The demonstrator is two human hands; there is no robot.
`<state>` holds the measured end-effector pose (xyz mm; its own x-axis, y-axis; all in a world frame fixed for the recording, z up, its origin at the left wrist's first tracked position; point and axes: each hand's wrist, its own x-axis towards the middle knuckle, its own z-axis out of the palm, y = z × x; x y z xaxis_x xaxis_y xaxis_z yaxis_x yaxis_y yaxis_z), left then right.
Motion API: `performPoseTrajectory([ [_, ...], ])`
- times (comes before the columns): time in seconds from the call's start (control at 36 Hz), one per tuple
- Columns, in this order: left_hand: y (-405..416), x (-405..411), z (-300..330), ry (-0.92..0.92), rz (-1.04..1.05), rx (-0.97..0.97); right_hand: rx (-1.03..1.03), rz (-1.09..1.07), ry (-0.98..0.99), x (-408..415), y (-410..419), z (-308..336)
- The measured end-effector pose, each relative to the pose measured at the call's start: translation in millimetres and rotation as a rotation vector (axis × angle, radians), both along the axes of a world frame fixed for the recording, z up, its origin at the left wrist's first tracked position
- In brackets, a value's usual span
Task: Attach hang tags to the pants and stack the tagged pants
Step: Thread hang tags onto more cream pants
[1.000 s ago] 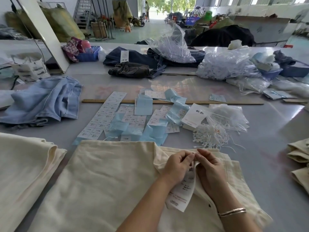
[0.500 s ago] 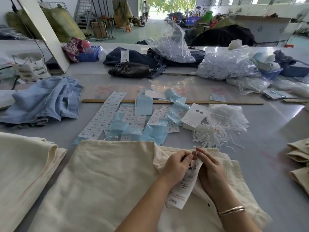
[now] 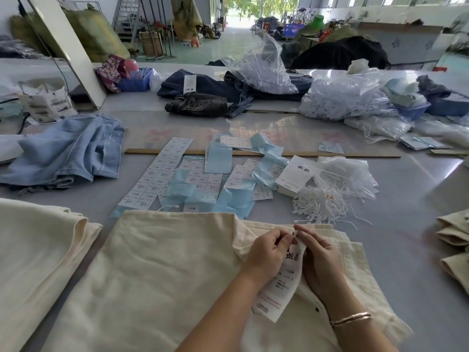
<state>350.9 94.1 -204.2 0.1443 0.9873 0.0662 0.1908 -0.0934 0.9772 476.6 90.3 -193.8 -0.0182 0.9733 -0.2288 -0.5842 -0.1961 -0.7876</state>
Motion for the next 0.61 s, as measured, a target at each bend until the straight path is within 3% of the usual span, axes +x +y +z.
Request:
performPoseTrajectory([
  [0.39, -0.8, 1.3, 0.1, 0.012, 0.015, 0.014, 0.008, -0.014, -0.065, -1.4, -1.3, -1.4],
  [0.61, -2.1, -3.1, -0.3, -0.121, -0.023, -0.027, 0.039, -0.003, -0.077, -2.8, -1.6, -1.9],
])
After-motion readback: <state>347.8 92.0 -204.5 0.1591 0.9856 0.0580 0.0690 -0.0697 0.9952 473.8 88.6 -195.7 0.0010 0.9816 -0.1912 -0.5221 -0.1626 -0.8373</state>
